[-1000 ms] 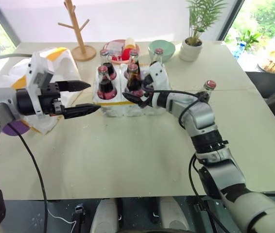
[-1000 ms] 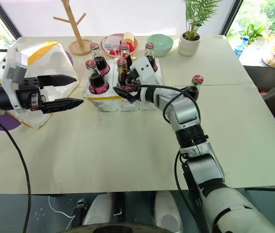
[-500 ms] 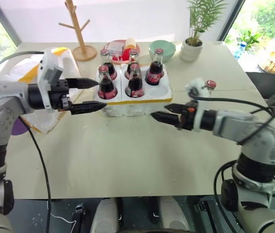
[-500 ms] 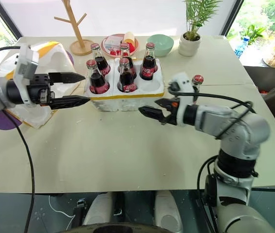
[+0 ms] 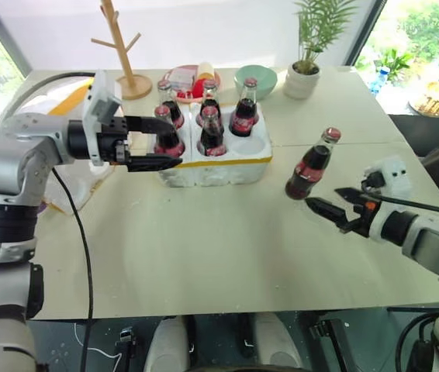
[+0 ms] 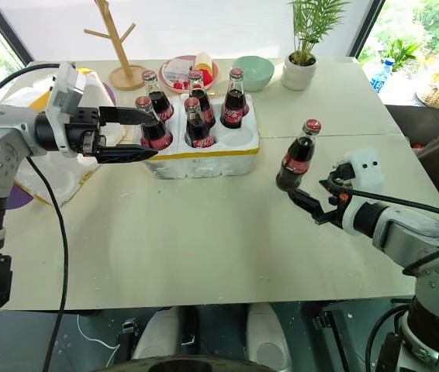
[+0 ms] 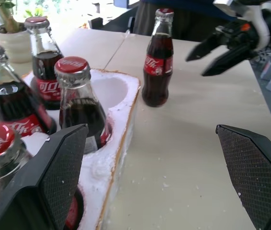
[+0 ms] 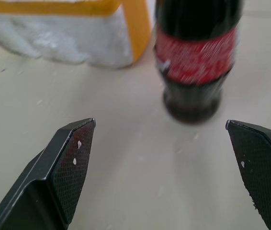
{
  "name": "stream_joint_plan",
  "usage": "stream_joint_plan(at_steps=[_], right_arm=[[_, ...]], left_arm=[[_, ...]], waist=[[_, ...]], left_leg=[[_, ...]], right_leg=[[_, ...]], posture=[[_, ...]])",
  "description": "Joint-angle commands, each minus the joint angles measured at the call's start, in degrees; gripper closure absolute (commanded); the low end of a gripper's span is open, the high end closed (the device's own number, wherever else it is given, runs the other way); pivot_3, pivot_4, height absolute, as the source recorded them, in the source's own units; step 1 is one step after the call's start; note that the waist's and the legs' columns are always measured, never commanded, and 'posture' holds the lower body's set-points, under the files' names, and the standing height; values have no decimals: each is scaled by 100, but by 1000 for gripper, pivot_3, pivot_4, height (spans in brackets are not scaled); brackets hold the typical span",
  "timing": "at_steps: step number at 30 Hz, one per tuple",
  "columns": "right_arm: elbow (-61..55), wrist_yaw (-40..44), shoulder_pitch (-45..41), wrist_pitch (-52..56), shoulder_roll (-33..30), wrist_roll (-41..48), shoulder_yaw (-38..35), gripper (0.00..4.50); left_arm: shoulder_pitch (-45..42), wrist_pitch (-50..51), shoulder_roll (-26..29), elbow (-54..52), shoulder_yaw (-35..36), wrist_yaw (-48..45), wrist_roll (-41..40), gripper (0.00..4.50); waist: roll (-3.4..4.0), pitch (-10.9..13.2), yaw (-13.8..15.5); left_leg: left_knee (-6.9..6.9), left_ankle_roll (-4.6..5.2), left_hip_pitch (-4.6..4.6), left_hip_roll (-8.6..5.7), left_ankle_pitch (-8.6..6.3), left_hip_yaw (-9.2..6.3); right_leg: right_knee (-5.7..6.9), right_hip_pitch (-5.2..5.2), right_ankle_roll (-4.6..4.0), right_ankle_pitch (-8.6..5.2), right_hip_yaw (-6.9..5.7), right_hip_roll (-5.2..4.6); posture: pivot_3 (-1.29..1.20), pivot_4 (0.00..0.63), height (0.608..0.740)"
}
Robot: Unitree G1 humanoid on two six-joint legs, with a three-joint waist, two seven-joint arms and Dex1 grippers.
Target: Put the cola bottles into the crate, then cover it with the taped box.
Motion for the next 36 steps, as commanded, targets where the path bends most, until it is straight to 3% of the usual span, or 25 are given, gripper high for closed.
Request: stream_joint_plan(at_steps=[1, 15, 18, 20, 23, 29, 36], right_arm=[[75, -261, 41, -869, 132, -512, 308, 38], [2218, -424, -787, -2875, 849, -1618, 1487, 38], [2432, -212, -930, -3065, 714, -1661, 1528, 853], [2300, -47, -941, -3041, 595, -1574, 1480, 1733], [2089, 180, -1145, -3021, 371, -1408, 1314, 1691], [2378, 474, -2593, -3006, 261, -1067, 1430, 1691], [3381, 519, -3740, -3188, 911, -1317, 2073, 1691]], left_arm=[[-76, 47, 17, -288, 104, -103, -92, 0], [159, 462, -112, -1210, 144, 70, -409, 0], [208, 525, -110, -1336, 160, 150, -464, 0], [243, 579, -102, -1415, 195, 197, -507, 0], [340, 618, -69, -1518, 253, 278, -553, 0], [412, 641, -29, -1529, 375, 433, -585, 0], [431, 601, -32, -1500, 446, 589, -538, 0]], waist=[[0, 0, 1], [0, 0, -1], [0, 0, 7], [1, 0, 8], [6, 4, 4], [26, 17, -63], [23, 15, -3]], left_leg=[[0, 0, -1, 0, 0, 0], [2, 0, 1, 0, 1, -1], [1, 0, 0, 0, 1, -1], [1, 0, -2, 0, 0, -2], [1, 0, -3, 0, 0, -1], [0, -1, 2, 2, 1, 4], [-5, -1, -4, 10, 1, 9]], right_leg=[[-1, 0, 0, 0, 0, 0], [1, 2, 0, 0, 0, 0], [1, 2, 0, 0, -1, 1], [0, 1, 0, 0, -1, 0], [-1, 1, 1, 0, 0, -2], [7, -10, 0, 1, 15, 7], [2, -11, -6, -3, 10, 15]], posture=[[0, 150, 740], [0, 150, 740], [0, 150, 740], [0, 150, 740], [0, 150, 740], [0, 150, 740], [0, 150, 740]])
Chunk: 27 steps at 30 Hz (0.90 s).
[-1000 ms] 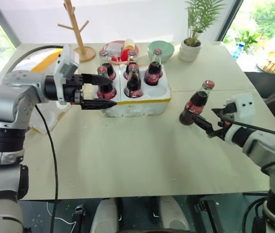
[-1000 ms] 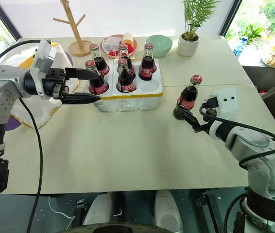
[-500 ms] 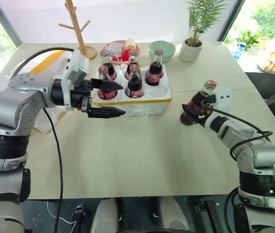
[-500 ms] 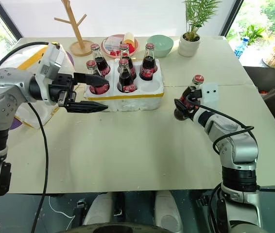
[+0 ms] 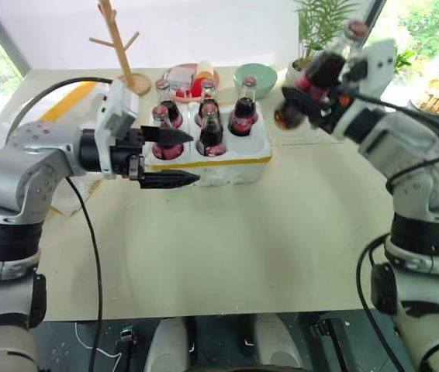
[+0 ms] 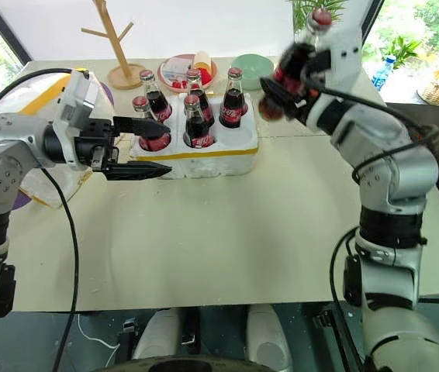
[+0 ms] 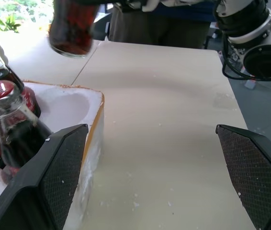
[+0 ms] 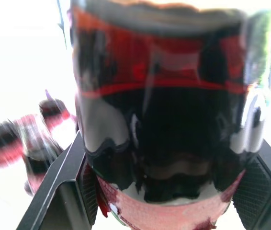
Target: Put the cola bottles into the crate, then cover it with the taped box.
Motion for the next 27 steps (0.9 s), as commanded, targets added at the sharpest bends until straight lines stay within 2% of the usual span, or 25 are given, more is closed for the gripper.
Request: stream_joint_plan(at_steps=[1, 5, 9, 17, 19, 21, 24, 27], right_arm=[[374, 56, -285, -335, 224, -224, 306, 1691], [887, 144, -331, -490, 475, -400, 570, 1691], [1400, 159, -171, -817, 546, -958, 1050, 1691], [1926, 381, -132, -1039, 590, -1410, 1401, 1691], [1984, 365, -136, -986, 628, -1429, 1366, 639], [1899, 389, -142, -913, 629, -1396, 1304, 28], [1398, 636, -139, -594, 464, -1133, 1152, 28], [650, 1229, -64, -113, -20, -659, 954, 28]], left_arm=[[-5, -55, 66, -99, 243, 77, -60, 0], [79, -37, 146, -171, 339, 125, -90, 0], [249, 5, 280, -274, 508, 192, -136, 0], [402, 14, 406, -302, 640, 274, -169, 0], [427, 12, 436, -306, 646, 278, -170, 0], [463, 21, 495, -319, 673, 280, -171, 0], [569, 140, 722, -366, 864, 268, -254, 0], [790, 353, 1092, -470, 1278, 257, -435, 0]], waist=[[0, 0, 6], [1, 0, 11], [0, 0, -7], [-2, -1, -13], [-4, -2, -18], [-4, -3, -20], [-3, -2, -20], [-3, -2, -9]], left_leg=[[2, 0, -1, -2, 0, 3], [7, -2, -15, -10, 1, 4], [8, -29, -42, -9, 17, 3], [9, -28, -40, -8, 16, 3], [9, -27, -35, -8, 16, 3], [9, -27, -33, -8, 16, 3], [10, -28, -31, -6, 17, 2], [8, -28, -37, -4, 17, -5]], right_leg=[[0, 0, 0, 0, -1, -5], [0, -6, 2, 1, -7, -17], [3, -39, 3, 1, -6, -16], [9, -39, 3, 2, -6, -15], [11, -34, 3, 2, -6, -15], [14, -33, 2, 2, -6, -15], [17, -33, 2, 2, -6, -15], [15, -42, 1, 2, -6, -14]], posture=[[0, 150, 740], [0, 150, 740], [0, 150, 740], [0, 150, 740], [0, 150, 740], [0, 150, 740], [0, 150, 740], [0, 150, 740]])
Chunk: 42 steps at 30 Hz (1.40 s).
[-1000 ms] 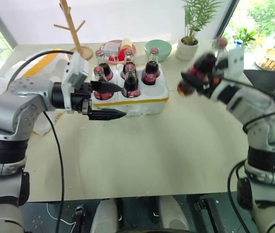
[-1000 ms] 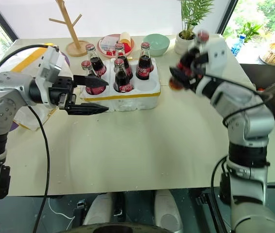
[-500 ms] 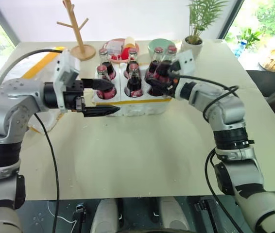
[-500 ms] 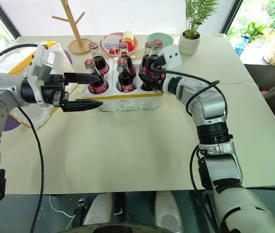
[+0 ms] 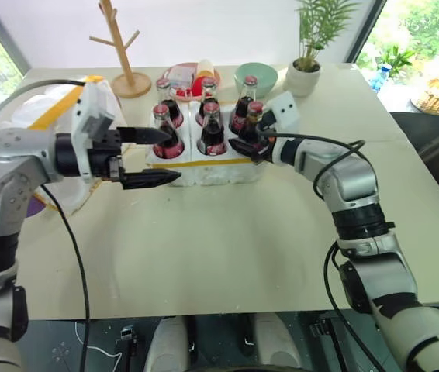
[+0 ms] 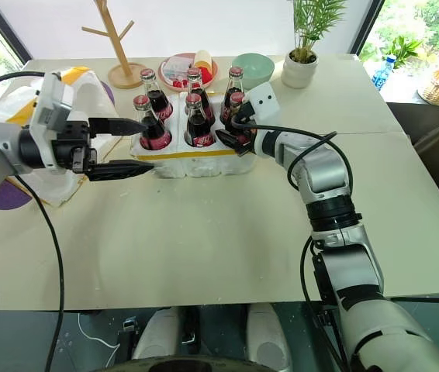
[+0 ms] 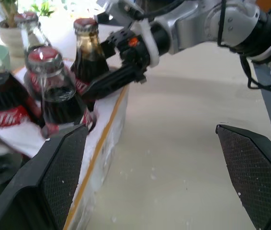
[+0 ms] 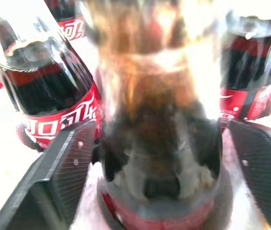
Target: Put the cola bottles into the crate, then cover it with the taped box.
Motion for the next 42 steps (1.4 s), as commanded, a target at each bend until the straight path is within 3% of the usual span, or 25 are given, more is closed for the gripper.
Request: stream_joint_plan(at_steps=[1, 5, 8, 13, 15, 18, 24, 34, 40, 42], right_arm=[[-1094, 670, 9, 528, -638, 593, -428, 28], [-1383, 1391, 79, 976, -1892, 962, -895, 28], [-1232, 1801, 1, 1231, -2492, 1270, -1225, 28], [-1348, 2210, -162, 1252, -2766, 1629, -1362, 28], [-1312, 2263, -449, 1481, -2581, 2047, -1521, 28], [-1299, 2424, -691, 1558, -2386, 2398, -1532, 28], [-1383, 2577, -630, 1289, -2350, 2323, -1235, 28], [-2066, 2880, -564, 1413, -2686, 2899, -1434, 28], [-2286, 2635, -481, 1481, -2744, 3073, -1557, 28], [-2320, 2583, -454, 1490, -2772, 3110, -1584, 0]], left_arm=[[208, 247, 489, -263, 776, -17, -294, 0], [935, 695, 1281, -481, 1996, -94, -421, 0], [1700, 906, 1749, -491, 2980, -295, -164, 0], [3027, 738, 2196, 98, 4095, -815, 767, 0], [3641, 501, 2479, 914, 4177, -983, 1455, 0], [3965, 155, 2921, 2131, 3713, -928, 2052, 0], [3204, -274, 3194, 3006, 2175, -800, 2154, 0], [1172, -705, 2655, 3866, -103, -858, 2732, 0], [202, -952, 2215, 4585, -878, -983, 3219, 0], [-58, -991, 2062, 4760, -1041, -985, 3345, 531]], waist=[[1, 1, 12], [-1, 1, 18], [0, 2, 10], [2, 2, -41], [6, 4, -37], [7, 4, -28], [-9, -4, 55], [-11, -5, 12], [-16, -8, 27], [-17, -9, 37]], left_leg=[[-1, 0, -2, 1, 0, -1], [-3, 12, -8, 2, -7, 2], [-2, 33, -2, 0, -19, 8], [-17, 27, 31, 5, -16, 18], [-32, 12, 37, 6, -8, 23], [-51, 1, 39, 6, -2, 28], [-75, -1, 30, 3, -1, 41], [-73, -1, 28, 2, -1, 43], [-70, -2, 27, 1, 0, 44], [-69, -2, 27, 1, 0, 44]], right_leg=[[-1, -2, 0, 0, 0, 0], [-17, -5, 1, -1, -1, -6], [-17, -2, 1, -1, 0, -10], [-6, 6, -15, -10, 1, -1], [-2, 3, -20, -11, 0, 0], [-1, -9, -26, -10, 3, -2], [-14, -15, -36, -15, -5, -17], [-1, -22, -31, -11, -5, -1], [-1, -19, -30, -10, -5, -4], [-1, -19, -30, -10, -5, -5]], posture=[[0, 150, 740], [0, 150, 740], [0, 150, 740], [0, 150, 740], [0, 150, 740], [0, 150, 740], [0, 150, 740], [0, 150, 740], [0, 150, 740], [0, 150, 740]])
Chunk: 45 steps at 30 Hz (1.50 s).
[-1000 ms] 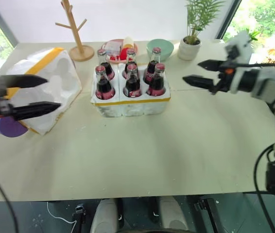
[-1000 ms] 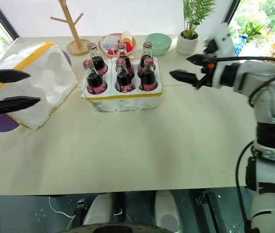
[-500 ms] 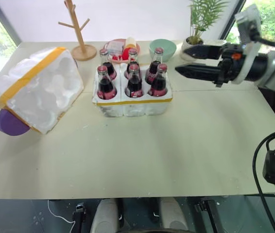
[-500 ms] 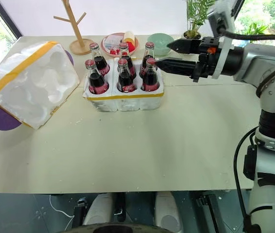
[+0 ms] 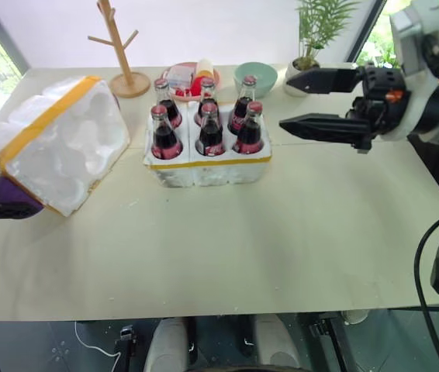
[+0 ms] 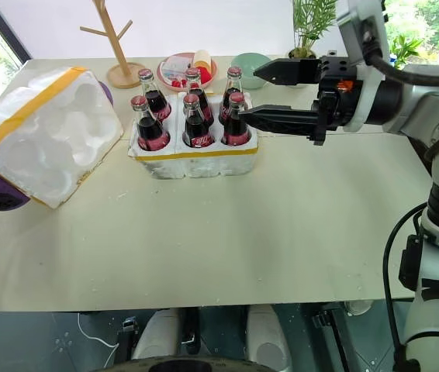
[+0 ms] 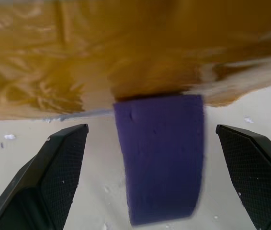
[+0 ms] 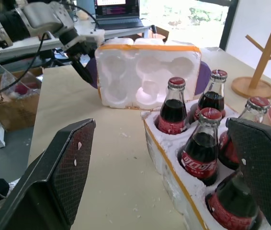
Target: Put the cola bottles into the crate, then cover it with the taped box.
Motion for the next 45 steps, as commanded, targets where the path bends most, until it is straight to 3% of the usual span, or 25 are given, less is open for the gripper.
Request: stream_joint_plan(at_steps=[1, 7, 8, 9, 16, 25, 29, 33, 40, 45], right_arm=[[-197, -115, -24, -9, -116, 163, -233, 0], [-168, -243, 16, -6, -230, 183, -239, 0], [-124, -238, 30, 41, -271, 219, -257, 0], [-82, -224, 44, 103, -315, 273, -277, 0], [-37, -384, 264, -13, -541, 136, -343, 0], [50, -430, 404, -45, -793, 87, -396, 0], [-4, -549, 543, 48, -844, 154, -536, 0], [-66, -576, 756, 58, -905, 193, -628, 0], [-204, -796, 1003, 148, -891, 323, -811, 0], [-398, -979, 1266, 225, -850, 458, -950, 0]], left_arm=[[-378, -126, -113, 271, -194, -44, 280, 842], [-652, -243, -271, 450, -303, -161, 460, 3731], [-679, -265, -260, 447, -285, -137, 488, 4101], [-690, -307, -239, 434, -262, -121, 508, 4182], [-566, -628, -122, -245, 183, 431, 492, 4182], [-1544, -2087, -945, -989, 409, 3082, 1229, 4182], [-2100, -4082, -1172, -886, -103, 4063, 2152, 4182], [-2634, -5304, -1595, -389, -446, 4672, 2646, 4182], [-3067, -6508, -2027, 251, -961, 4996, 3267, 4182], [-2983, -6674, -2291, 225, -1015, 4976, 3298, 4182]], waist=[[0, 0, 13], [0, 0, 25], [-1, -1, 27], [-1, -1, 26], [-3, -1, 6], [-4, -1, 21], [-6, 0, 21], [-4, -1, 39], [-4, -1, 77], [-4, -1, 142]], left_leg=[[1, 0, 0, -1, 0, -1], [13, 1, 2, 0, 0, -6], [14, 1, 1, 0, 0, -7], [15, 1, 1, 0, 0, -9], [18, 1, -1, 1, 0, -13], [54, 9, -21, 2, -5, -21], [70, 16, -33, 2, -9, -20], [72, 18, -31, 0, -10, -13], [75, 18, -30, 3, -9, -9], [77, 17, -32, 2, -9, -9]], right_leg=[[1, 1, 0, 0, 0, 0], [4, 9, 1, 0, -1, -1], [4, 9, 1, 0, -2, -2], [4, 10, 1, 0, -2, -2], [5, 10, 1, 0, -4, -2], [13, 10, 4, 2, -8, 0], [10, 9, 15, 8, -9, 0], [8, 10, 17, 10, -7, -3], [10, 6, 17, 10, -6, 2], [8, 8, 18, 10, -6, 0]], posture=[[0, 150, 740], [0, 150, 740], [0, 150, 740], [0, 150, 740], [0, 150, 740], [0, 150, 740], [0, 150, 740], [0, 150, 740], [0, 150, 740], [0, 150, 740]])
